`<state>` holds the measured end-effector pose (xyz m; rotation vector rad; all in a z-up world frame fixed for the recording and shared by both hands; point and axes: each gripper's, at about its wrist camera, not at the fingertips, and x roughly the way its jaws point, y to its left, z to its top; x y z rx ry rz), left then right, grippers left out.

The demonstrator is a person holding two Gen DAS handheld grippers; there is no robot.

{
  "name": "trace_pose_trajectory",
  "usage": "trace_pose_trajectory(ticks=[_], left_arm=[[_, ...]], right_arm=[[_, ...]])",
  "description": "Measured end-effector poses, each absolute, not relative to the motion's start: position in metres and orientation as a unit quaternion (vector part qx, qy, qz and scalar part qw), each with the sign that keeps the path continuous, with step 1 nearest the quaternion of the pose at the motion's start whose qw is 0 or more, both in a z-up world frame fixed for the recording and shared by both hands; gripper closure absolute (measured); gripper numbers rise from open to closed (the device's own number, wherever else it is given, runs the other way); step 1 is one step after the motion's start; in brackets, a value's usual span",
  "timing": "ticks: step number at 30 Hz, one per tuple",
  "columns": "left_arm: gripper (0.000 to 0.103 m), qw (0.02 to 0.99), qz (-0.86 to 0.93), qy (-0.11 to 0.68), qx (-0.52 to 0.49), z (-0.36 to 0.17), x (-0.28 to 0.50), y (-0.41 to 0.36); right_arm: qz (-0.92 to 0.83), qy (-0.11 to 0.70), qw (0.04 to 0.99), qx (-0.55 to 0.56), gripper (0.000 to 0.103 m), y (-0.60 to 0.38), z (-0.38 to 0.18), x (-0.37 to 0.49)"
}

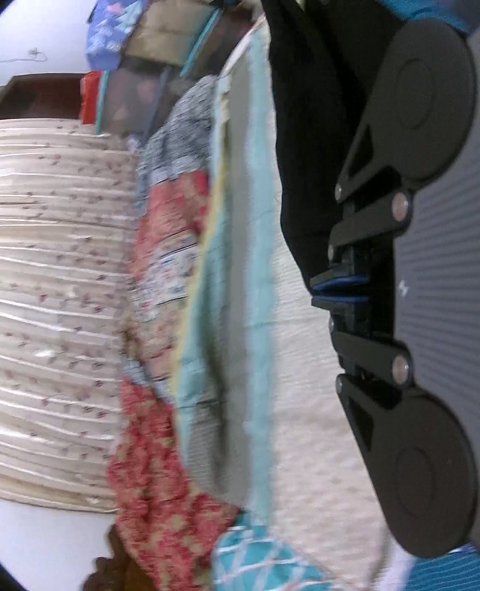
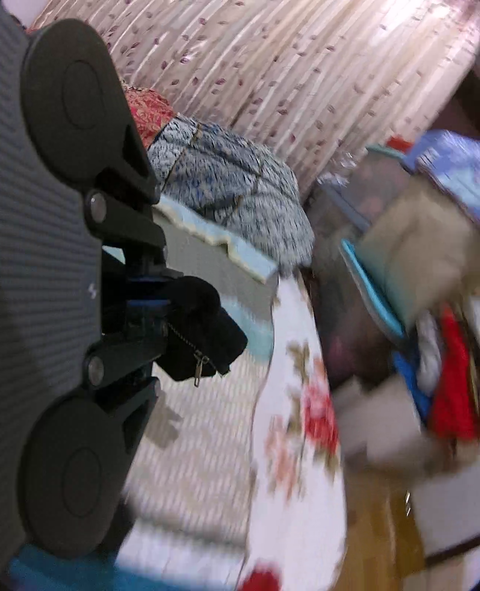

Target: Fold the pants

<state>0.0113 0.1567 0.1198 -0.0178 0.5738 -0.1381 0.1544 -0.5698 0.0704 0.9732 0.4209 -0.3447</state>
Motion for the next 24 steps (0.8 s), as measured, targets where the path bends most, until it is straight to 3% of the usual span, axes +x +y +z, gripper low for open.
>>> trace_pose_trajectory(ticks=[5, 7, 10, 12, 17, 19, 20, 21, 23, 24], left_arm=[[0.093, 0.918, -0.091, 0.387, 0.007, 0.064, -0.022, 0.145], [0.09, 0.907, -0.089, 0.412, 0.022, 0.054, -0.031, 0.144], [0.072, 0.908, -0.076, 0.411, -0.01, 0.062, -0.048, 0.162], [0.058, 0.915, -0.06, 0.396, -0.05, 0.073, -0.056, 0.18], [0.048, 0.901, -0.03, 0.382, -0.204, 0.09, -0.044, 0.233], [0.036, 0.889, -0.033, 0.384, -0.248, 0.088, -0.03, 0.24], [0.016, 0.882, -0.032, 0.389, -0.265, 0.084, -0.028, 0.239], [0.01, 0.873, -0.037, 0.394, -0.286, 0.077, -0.019, 0.239], [0.012, 0.856, -0.053, 0.403, -0.32, 0.065, -0.003, 0.237], [0.02, 0.851, -0.053, 0.409, -0.327, 0.059, 0.004, 0.235]], right_arm=[[-0.22, 0.261, 0.801, 0.491, 0.087, -0.58, 0.002, 0.094], [-0.239, 0.269, 0.785, 0.504, 0.079, -0.582, -0.016, 0.073], [-0.26, 0.256, 0.787, 0.497, 0.06, -0.581, -0.018, 0.048], [-0.271, 0.246, 0.796, 0.482, 0.059, -0.58, -0.01, 0.04], [-0.252, 0.206, 0.825, 0.462, 0.059, -0.574, 0.008, 0.026], [-0.2, 0.211, 0.855, 0.43, 0.059, -0.553, 0.018, 0.034], [-0.171, 0.219, 0.868, 0.411, 0.059, -0.539, 0.023, 0.041], [-0.135, 0.233, 0.883, 0.386, 0.059, -0.52, 0.028, 0.051], [-0.069, 0.257, 0.902, 0.341, 0.059, -0.485, 0.034, 0.065], [-0.034, 0.272, 0.908, 0.318, 0.059, -0.464, 0.035, 0.072]])
